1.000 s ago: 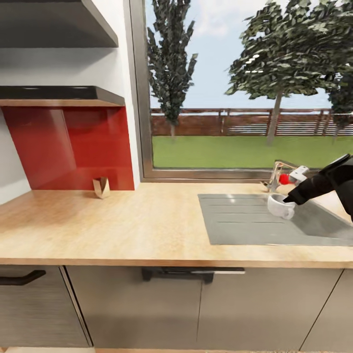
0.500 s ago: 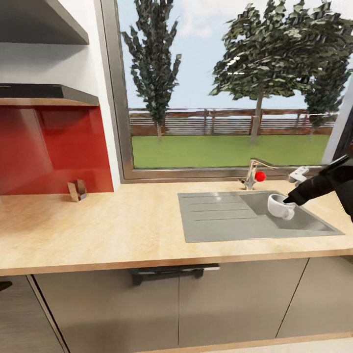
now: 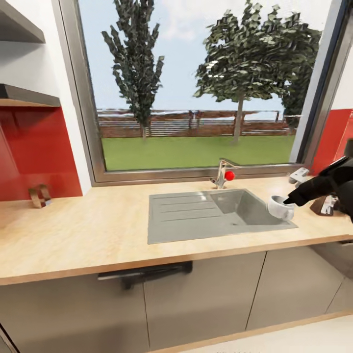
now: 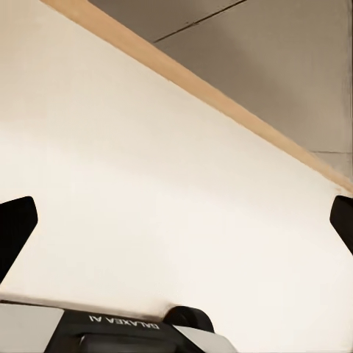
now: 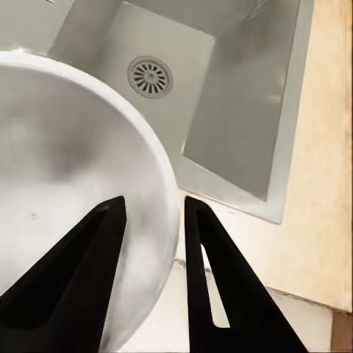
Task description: Set up a coffee station on the kitchen countertop: keep the coffee maker on the countertop, move the bottle of coffee from the kitchen shelf to the counter next to the coffee maker, place a paper coffee filter on top of the coffee maker, put the saucer next to the coffee maker with the coffee cup on the saucer, and place the electric kettle next to the coffee maker.
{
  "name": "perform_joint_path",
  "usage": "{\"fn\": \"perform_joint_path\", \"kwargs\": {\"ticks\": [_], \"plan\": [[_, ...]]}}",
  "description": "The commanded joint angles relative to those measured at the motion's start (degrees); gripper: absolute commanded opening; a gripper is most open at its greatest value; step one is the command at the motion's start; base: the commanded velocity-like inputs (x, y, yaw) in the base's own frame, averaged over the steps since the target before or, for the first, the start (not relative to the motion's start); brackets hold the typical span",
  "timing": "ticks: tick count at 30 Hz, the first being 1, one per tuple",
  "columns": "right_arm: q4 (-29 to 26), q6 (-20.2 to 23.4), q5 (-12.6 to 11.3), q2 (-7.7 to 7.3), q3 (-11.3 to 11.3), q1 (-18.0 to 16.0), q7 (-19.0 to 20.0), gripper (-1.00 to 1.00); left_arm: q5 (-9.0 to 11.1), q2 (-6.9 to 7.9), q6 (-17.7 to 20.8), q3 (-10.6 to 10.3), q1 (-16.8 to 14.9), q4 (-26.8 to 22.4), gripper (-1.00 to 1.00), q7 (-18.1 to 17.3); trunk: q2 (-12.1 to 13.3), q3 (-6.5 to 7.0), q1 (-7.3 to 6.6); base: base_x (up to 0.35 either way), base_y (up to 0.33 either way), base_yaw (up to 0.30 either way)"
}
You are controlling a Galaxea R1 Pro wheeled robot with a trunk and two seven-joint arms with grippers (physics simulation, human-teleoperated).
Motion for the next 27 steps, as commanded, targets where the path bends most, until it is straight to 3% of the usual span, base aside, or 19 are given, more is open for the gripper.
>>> {"fn": "perform_joint_path", "kwargs": {"ticks": [1,27], "plan": [[-0.06,0.61,0.43,-0.04,0.1,-0.05,0.6,-1.0,0.38,0.02,0.58,0.09,-0.03,-0.01,1.0,-0.21,-0.05,-0.02,0.01,0.0,-0.296,-0.225],[0.29,0.61,0.43,-0.04,0.1,-0.05,0.6,-1.0,0.38,0.02,0.6,0.09,-0.03,-0.01,1.0,-0.21,-0.05,1.14,0.01,0.0,-0.296,-0.227]]}}
